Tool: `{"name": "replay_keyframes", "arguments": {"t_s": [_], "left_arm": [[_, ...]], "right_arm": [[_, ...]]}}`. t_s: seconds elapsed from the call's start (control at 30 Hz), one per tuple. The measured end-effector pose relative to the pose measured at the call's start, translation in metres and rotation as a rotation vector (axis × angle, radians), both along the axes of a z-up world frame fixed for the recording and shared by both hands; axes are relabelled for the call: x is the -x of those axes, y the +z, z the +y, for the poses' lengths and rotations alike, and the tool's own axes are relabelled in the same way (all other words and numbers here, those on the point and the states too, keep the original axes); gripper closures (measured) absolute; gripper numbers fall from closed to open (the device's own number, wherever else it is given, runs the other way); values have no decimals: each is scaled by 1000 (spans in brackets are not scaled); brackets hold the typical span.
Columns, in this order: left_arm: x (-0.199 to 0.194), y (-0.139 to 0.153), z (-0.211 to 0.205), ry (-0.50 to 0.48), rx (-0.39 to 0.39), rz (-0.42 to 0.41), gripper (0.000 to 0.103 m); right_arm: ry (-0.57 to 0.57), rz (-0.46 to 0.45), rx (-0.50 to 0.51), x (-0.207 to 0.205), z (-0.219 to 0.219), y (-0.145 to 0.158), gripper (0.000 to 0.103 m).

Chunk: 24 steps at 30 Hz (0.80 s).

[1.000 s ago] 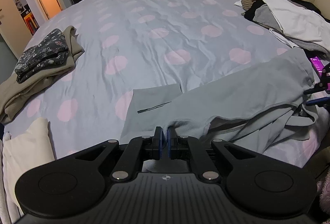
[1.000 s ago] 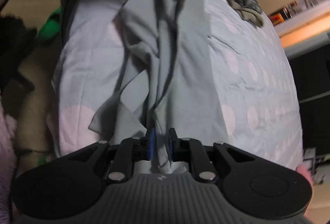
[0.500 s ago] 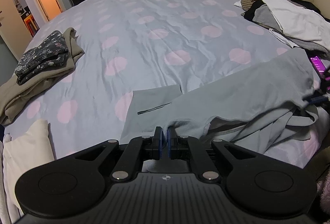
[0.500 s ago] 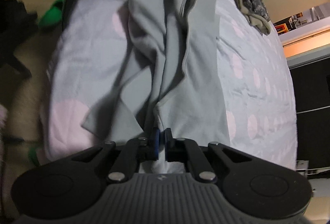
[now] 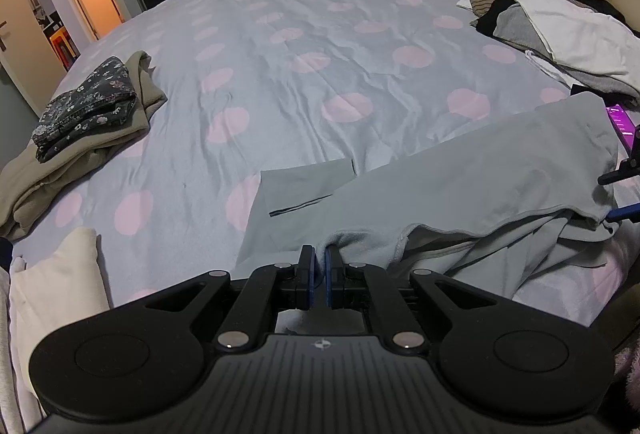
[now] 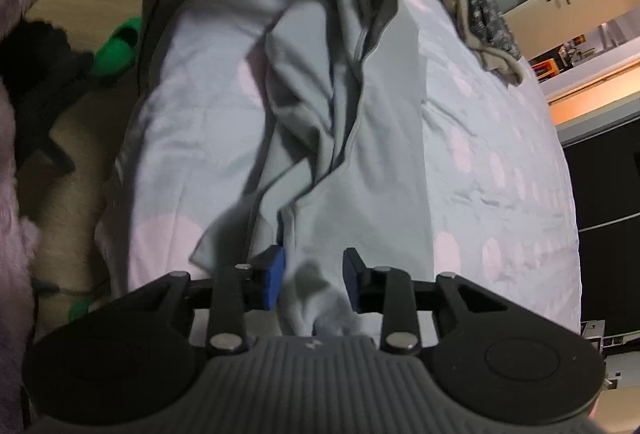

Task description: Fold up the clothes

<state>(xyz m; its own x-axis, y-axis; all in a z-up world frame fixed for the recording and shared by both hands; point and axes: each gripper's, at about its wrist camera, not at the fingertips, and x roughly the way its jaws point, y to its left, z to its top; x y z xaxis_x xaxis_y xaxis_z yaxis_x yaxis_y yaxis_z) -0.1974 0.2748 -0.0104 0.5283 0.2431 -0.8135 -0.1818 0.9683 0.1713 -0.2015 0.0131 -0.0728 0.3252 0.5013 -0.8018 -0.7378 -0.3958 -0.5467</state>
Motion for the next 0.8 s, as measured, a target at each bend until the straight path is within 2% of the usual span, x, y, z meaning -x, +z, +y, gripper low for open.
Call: {"name": "replay_keyframes", "arguments": {"t_s": [0.17,0.27,0.33,0.47,0.57,0.67,0.7,0.8], "left_arm": [[1,0,-1,-6,-2,-6,100],[2,1,1,0,-2,-15,100],[4,2,2,6,1,-24,100],[6,5,1,6,2,-41,100],[7,8,0,3,1,-55,100],[8,19,-2,-2,24,-101,100],[8,24,-3,-5,31,-120,100],[12,69,-6,7,9,-254,100]], "right_arm": [[-25,-24,50,-7,5,-15,70],[-31,-17,59,-10,8,-18,93],[-38,-7,36,-11,8,-14,97],[-135,-9,-105,-19,9,8,98],[-296,-64,-262,-38,9,32,98],[-472,-79,-405,-63,4,64,98],[-513,-81,-443,-70,2,75,99],[-612,-103,-547,-86,-5,106,100]]}}
